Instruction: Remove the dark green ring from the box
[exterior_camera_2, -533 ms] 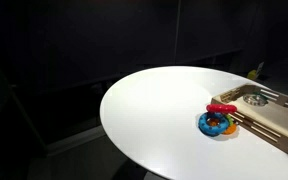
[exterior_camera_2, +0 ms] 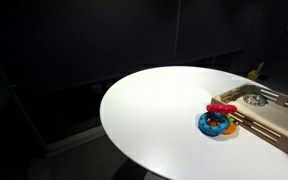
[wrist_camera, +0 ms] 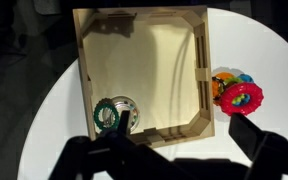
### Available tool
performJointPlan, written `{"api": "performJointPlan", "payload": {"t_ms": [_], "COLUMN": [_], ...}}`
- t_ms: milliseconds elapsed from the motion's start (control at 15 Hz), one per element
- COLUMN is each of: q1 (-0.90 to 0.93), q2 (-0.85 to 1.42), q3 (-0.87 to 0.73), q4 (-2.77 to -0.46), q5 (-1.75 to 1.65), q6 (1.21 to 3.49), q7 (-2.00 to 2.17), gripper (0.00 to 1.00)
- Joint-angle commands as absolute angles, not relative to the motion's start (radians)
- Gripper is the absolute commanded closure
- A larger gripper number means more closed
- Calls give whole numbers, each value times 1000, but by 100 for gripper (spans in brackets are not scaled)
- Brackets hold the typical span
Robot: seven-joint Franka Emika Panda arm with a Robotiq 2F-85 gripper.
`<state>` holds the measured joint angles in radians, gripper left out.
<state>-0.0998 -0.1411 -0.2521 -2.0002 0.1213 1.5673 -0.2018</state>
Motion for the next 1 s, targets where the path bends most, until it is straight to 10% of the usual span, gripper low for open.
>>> {"api": "performJointPlan", "payload": {"t_ms": [0,933], "q1": [-114,-126], "q2": [-153,-113], "q3": [-210,-173], "q4": [-2043,-2303], "q5": [99,-54], "q6": [1655,2057], "q7": [-195,-140], "gripper": [0,0]}}
